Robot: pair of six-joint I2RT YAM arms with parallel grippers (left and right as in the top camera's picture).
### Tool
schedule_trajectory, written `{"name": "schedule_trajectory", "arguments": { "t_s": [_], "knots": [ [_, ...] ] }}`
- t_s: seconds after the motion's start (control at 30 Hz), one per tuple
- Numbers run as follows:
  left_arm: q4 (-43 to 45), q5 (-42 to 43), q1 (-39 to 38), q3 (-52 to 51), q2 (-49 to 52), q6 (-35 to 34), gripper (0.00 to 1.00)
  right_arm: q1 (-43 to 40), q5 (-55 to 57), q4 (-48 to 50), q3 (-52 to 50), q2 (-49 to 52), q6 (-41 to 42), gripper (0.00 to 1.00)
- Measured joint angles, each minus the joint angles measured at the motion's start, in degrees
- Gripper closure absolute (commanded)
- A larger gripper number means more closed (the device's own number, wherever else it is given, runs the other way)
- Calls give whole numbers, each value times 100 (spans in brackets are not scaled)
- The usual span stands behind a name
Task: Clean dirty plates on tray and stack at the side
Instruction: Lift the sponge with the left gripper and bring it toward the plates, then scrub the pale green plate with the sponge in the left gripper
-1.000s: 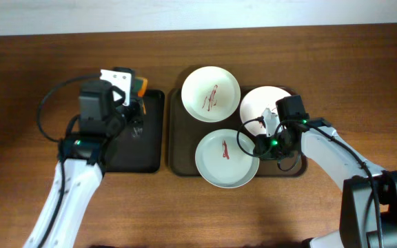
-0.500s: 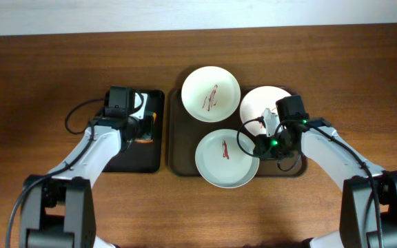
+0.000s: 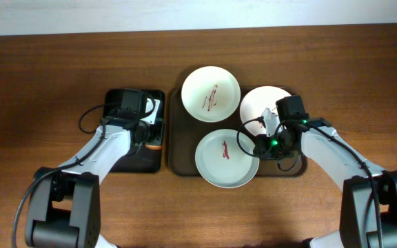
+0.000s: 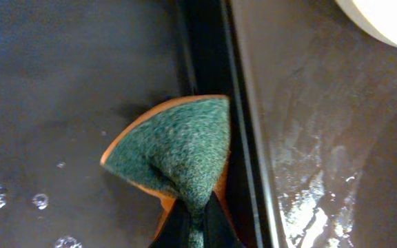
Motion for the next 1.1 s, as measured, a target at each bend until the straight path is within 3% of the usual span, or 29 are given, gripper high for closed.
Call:
{"name": "schedule_trajectory", "arguments": {
  "t_s": [0.17,0.33,0.5,0.83,1.1],
  "knots": [
    [50,61,-107,0,0,-22,100,0,0,2,0,0,-2,82],
    [175,184,-107,0,0,-24,100,0,-2,2,0,0,-4,68],
    [173,7,-107,0,-7,-44,100,0,-20,0,0,0,-7,67],
    [188,61,-164,11,-1316,-267,100,0,-22,-216,0,0,11,92],
    [481,802,-885,20,-1241,-890,100,0,-22,-334,0,0,11,96]
  ]
}}
